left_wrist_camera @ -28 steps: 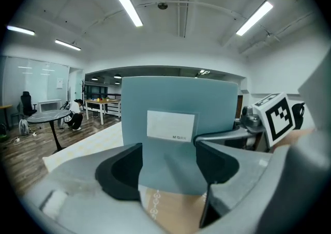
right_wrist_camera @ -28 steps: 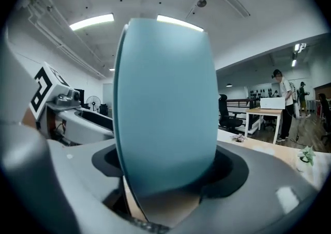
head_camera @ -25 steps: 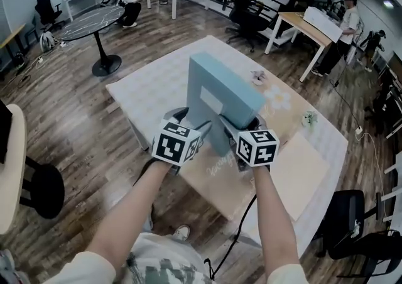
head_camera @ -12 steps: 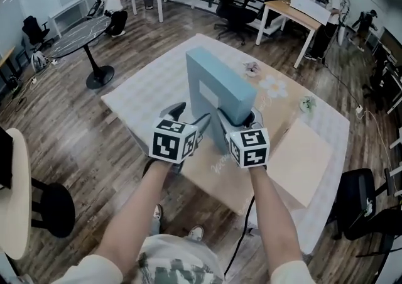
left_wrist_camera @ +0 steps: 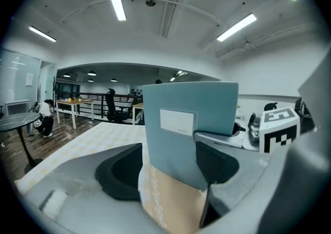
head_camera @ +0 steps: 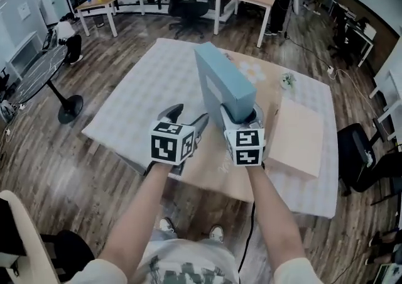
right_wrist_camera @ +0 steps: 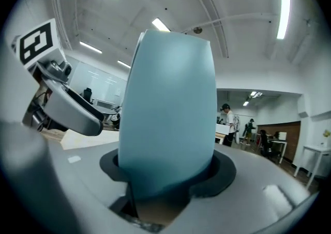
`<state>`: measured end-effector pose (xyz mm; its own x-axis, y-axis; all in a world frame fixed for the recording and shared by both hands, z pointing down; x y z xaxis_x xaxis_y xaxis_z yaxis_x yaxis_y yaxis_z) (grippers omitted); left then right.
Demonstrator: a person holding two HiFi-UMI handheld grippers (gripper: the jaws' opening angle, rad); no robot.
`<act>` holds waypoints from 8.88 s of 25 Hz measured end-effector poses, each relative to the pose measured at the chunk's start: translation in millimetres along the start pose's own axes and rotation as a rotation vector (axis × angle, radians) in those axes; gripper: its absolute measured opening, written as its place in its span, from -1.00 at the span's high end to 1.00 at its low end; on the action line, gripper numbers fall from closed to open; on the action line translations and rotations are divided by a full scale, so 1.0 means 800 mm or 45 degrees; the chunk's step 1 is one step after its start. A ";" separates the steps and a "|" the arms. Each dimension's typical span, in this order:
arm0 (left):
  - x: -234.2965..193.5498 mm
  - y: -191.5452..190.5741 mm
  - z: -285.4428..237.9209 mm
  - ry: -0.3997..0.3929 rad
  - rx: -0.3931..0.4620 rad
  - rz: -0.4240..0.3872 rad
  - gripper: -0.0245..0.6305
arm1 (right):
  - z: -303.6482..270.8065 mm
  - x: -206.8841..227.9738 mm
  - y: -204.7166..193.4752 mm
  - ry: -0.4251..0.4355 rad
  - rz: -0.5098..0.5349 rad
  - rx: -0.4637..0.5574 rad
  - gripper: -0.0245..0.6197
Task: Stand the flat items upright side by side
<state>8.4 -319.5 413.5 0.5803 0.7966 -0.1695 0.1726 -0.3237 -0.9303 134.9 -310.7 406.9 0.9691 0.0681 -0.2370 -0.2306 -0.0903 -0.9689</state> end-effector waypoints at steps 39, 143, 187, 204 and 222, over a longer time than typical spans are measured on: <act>-0.070 0.001 0.025 -0.409 -0.117 -0.137 -0.11 | -0.008 -0.057 -0.004 -0.674 -0.242 -0.218 -0.27; 0.285 0.063 -0.270 -0.258 -0.156 -0.003 0.04 | 0.133 0.446 -0.118 0.085 -0.379 -0.345 -0.13; 0.435 -0.022 -0.111 0.521 0.026 0.140 0.03 | 0.236 0.410 -0.111 0.978 -0.159 -0.112 -0.42; 0.426 -0.032 -0.087 0.513 0.042 0.188 0.03 | 0.230 0.357 -0.105 1.036 -0.115 -0.060 -0.19; 0.325 -0.039 -0.013 0.379 0.012 0.139 0.03 | 0.223 0.256 -0.081 0.547 -0.151 -0.085 -0.14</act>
<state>162.0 -107.1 402.0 0.8026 0.5726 -0.1672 0.0900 -0.3934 -0.9150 332.4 -113.5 408.6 0.9401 -0.3357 -0.0597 -0.1234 -0.1718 -0.9774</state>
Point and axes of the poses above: the fingertips, and each gripper's own axes: z backward along the fingers, x to its right, y out of its top, the point moved 2 cm from there along z, backward along the fingers, and after that the axes turned 8 degrees about -y, right-handed, at the moved point
